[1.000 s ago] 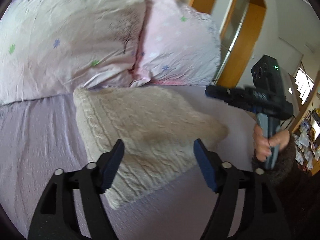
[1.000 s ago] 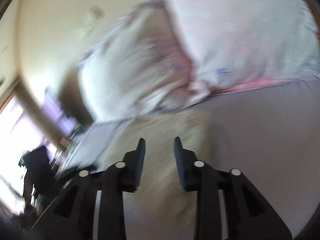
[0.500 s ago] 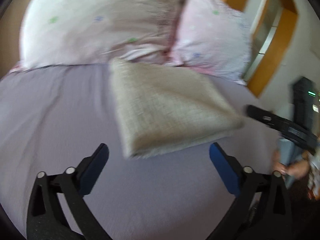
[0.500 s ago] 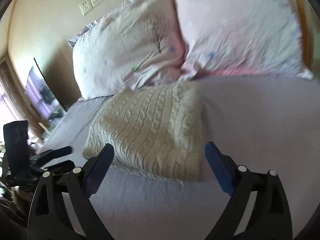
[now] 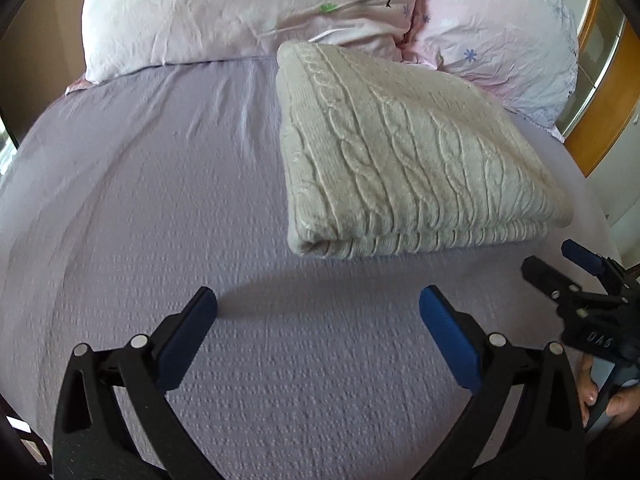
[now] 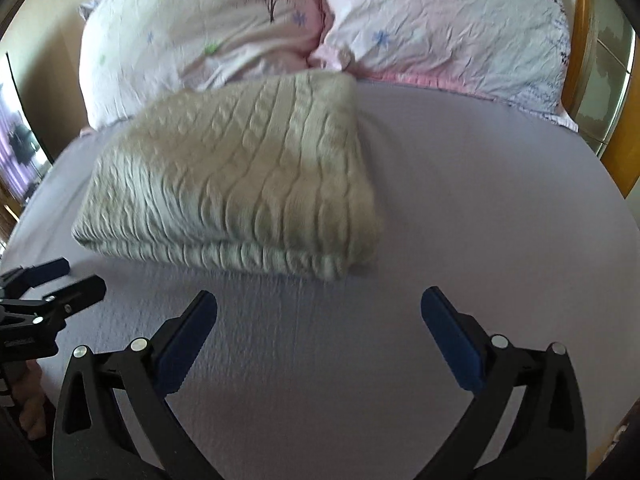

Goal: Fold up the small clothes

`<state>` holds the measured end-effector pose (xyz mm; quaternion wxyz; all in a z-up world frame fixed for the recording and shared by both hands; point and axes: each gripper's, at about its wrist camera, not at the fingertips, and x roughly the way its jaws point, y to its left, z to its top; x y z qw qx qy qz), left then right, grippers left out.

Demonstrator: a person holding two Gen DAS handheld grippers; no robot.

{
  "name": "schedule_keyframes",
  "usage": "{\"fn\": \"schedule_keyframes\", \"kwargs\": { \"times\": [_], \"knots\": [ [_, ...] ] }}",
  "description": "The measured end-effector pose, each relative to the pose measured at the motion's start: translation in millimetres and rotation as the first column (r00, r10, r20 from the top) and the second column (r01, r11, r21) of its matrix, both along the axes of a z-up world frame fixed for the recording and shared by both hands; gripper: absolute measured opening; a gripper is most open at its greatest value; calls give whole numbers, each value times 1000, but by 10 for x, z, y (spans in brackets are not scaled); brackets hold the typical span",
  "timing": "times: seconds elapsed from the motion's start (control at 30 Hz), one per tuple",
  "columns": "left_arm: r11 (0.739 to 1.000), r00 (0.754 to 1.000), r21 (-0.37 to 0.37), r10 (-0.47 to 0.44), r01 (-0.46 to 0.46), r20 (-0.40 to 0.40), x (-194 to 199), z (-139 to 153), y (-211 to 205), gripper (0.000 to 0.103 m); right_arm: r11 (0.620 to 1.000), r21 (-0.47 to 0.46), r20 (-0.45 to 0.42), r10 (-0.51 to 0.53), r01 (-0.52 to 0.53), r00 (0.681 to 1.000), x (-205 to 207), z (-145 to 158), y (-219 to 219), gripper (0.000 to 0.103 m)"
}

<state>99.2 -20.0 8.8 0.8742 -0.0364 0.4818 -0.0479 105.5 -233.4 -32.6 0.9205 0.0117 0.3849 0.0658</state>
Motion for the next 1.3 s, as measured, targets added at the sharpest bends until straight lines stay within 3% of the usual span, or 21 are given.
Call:
{"fn": "schedule_keyframes", "kwargs": {
  "times": [0.37,1.3],
  "knots": [
    [992,1000,124,-5,7,-21,56,-45,-165,101,998,-61,-20,-8,7,1000,-19,-60,136,102],
    [992,999,123,-5,9,-31,73,-51,-148,101,998,-60,-13,-14,13,1000,-42,-51,123,102]
  ]
}}
